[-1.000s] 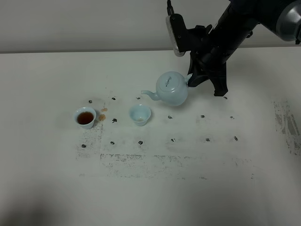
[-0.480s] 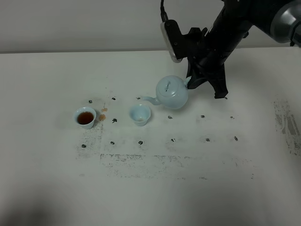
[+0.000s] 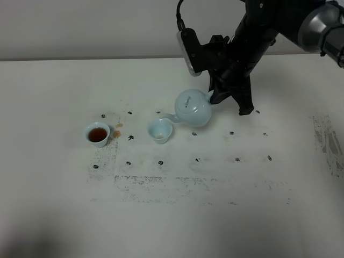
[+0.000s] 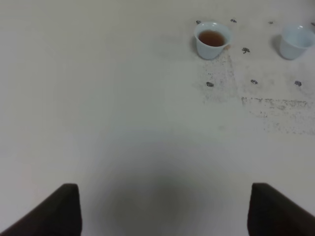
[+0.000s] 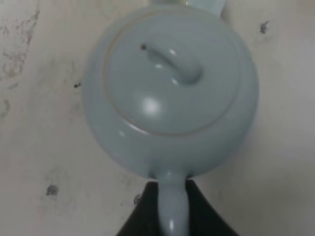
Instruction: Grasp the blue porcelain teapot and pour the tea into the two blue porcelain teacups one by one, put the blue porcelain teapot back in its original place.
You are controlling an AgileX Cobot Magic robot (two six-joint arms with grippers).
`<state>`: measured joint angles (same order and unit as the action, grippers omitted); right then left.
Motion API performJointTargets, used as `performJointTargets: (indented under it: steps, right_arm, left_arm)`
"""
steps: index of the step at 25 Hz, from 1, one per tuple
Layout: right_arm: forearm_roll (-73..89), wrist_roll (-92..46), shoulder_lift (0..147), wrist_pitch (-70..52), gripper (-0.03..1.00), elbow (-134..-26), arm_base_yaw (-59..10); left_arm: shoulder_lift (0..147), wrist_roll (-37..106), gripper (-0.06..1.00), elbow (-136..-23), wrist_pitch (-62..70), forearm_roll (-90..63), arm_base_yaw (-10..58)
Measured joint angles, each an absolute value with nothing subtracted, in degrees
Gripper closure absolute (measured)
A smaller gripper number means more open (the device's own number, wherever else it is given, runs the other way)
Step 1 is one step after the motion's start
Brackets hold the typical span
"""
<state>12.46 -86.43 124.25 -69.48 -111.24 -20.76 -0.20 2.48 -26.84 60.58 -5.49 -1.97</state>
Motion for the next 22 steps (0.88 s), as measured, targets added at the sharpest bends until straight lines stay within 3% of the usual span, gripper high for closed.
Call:
performJointTargets:
  steps: [7,22]
  right_arm:
    - [9.51,-84.37,128.42,-69.76,0.93,-117.5,-21.31]
    - [-3.14,-81.46,128.57,-69.74,0.93,-118.06,-26.81]
  left_arm:
    - [-0.2,2.43,0.28,-26.84,60.58,-5.49,-1.97]
    - [-0.2,2.43,0.28,-26.84,60.58,-5.49,-1.97]
